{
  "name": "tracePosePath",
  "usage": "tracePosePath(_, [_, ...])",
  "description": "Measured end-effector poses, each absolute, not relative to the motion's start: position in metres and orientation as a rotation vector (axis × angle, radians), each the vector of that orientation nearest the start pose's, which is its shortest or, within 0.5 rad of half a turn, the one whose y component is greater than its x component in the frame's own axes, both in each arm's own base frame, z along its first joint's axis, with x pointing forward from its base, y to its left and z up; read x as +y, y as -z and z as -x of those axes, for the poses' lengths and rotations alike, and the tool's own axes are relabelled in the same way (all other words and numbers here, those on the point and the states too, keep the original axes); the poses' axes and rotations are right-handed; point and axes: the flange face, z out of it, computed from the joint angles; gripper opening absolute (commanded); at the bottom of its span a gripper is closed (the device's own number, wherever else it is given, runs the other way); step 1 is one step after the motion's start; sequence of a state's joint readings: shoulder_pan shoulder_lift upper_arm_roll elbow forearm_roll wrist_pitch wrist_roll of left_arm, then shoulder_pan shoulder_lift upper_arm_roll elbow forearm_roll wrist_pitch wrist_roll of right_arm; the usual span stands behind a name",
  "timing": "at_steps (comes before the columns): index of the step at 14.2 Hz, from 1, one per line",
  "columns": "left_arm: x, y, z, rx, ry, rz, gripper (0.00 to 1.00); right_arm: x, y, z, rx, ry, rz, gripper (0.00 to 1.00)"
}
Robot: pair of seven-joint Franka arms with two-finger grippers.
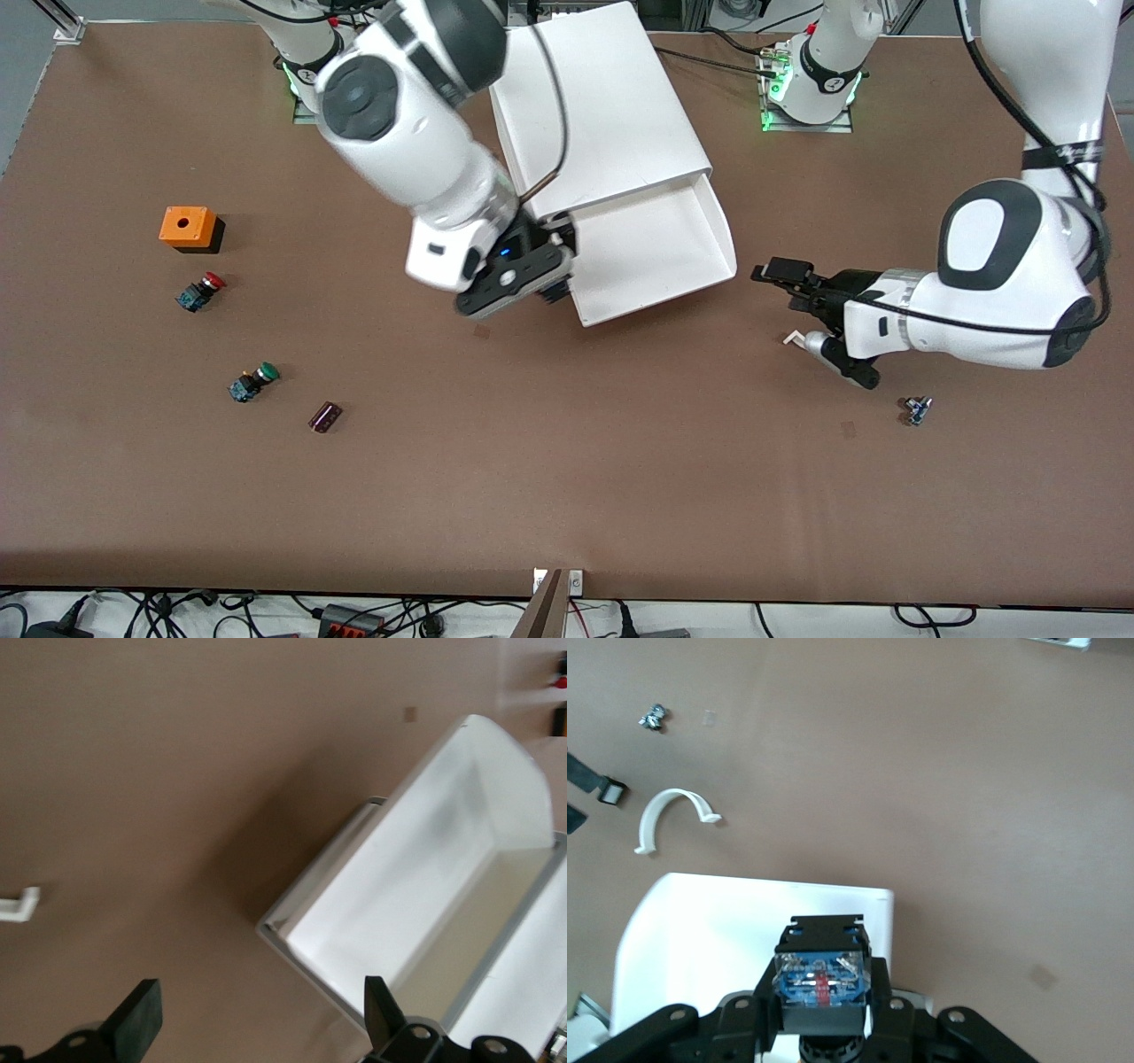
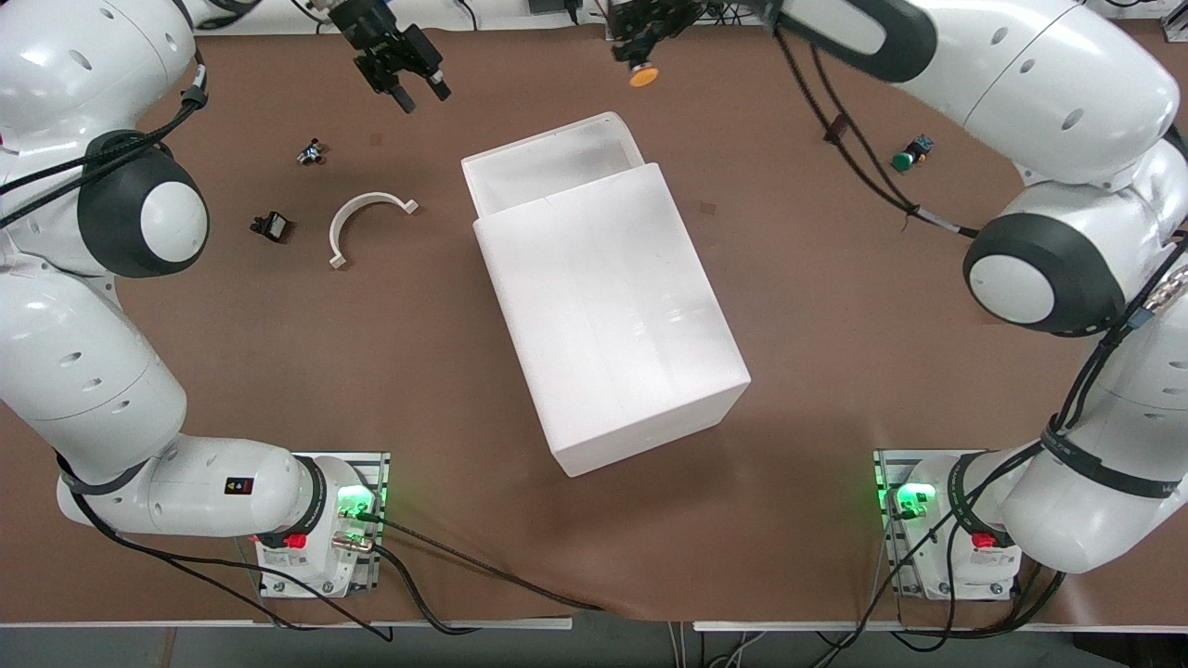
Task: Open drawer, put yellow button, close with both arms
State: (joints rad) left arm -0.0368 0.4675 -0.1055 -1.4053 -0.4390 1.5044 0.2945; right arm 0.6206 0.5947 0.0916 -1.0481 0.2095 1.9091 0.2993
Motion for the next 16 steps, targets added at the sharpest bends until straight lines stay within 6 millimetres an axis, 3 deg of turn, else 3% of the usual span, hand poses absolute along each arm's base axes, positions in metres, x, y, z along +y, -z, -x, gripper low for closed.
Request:
tracePosePath(4, [-0.107, -0.438, -0.646, -0.437, 0.457, -2.792, 1.00, 0.541, -0.494, -0.527, -0.361, 0.150, 2.865, 0.00])
tracePosePath(7, [-0.100, -0.451, -0.644, -0.332, 0.458, -2.942, 1.00, 0.571, -0.463, -0.505, -0.295, 0.140, 2.928, 0.00])
tracePosePath(11, [-0.104, -0.474, -0.646, -0.118, 0.410, -3.006, 1.00, 0.580, -0.442, -0.502, -0.237, 0.141, 2.953, 0.00])
tracePosePath(16, [-0.088, -0.478, -0.649, -0.066, 0.386, -3.075, 1.00, 0.589, -0.418, -0.498, -0.222, 0.117, 2.971, 0.00])
